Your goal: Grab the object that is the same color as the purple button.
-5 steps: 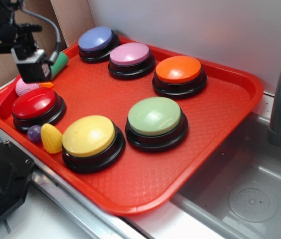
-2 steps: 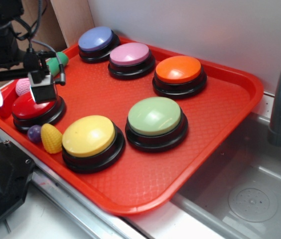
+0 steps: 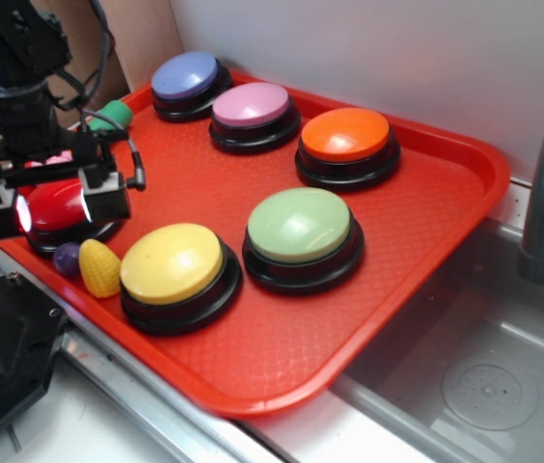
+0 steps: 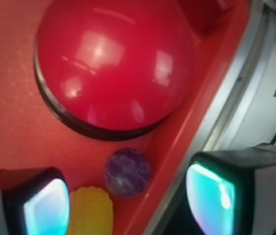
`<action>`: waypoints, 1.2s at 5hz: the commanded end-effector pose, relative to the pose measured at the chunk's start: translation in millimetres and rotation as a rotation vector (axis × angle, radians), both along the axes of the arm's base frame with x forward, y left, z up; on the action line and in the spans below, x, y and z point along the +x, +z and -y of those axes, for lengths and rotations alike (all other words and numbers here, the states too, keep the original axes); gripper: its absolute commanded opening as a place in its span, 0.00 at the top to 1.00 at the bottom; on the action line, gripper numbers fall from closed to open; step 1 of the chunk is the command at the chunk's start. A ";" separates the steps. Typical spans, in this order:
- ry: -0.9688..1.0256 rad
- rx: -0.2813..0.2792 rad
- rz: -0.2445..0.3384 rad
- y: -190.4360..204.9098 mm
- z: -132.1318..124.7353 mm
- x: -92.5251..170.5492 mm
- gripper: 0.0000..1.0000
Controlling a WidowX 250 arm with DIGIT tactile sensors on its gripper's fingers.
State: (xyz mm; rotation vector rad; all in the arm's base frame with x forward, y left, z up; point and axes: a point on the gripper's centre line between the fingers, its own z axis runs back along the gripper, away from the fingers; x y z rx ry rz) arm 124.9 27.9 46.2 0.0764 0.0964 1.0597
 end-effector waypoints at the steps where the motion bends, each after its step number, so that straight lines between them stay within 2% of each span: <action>1: 0.032 -0.007 -0.005 -20.6 13.9 4.5 0.00; 3: 0.099 0.082 -0.049 -24.2 15.5 3.9 0.00; 4: 0.114 0.074 -0.049 -24.3 14.1 2.6 0.91; 5: 0.138 0.065 -0.042 -23.1 11.9 0.4 1.00; 6: 0.157 0.049 -0.027 -20.2 9.3 -2.2 1.00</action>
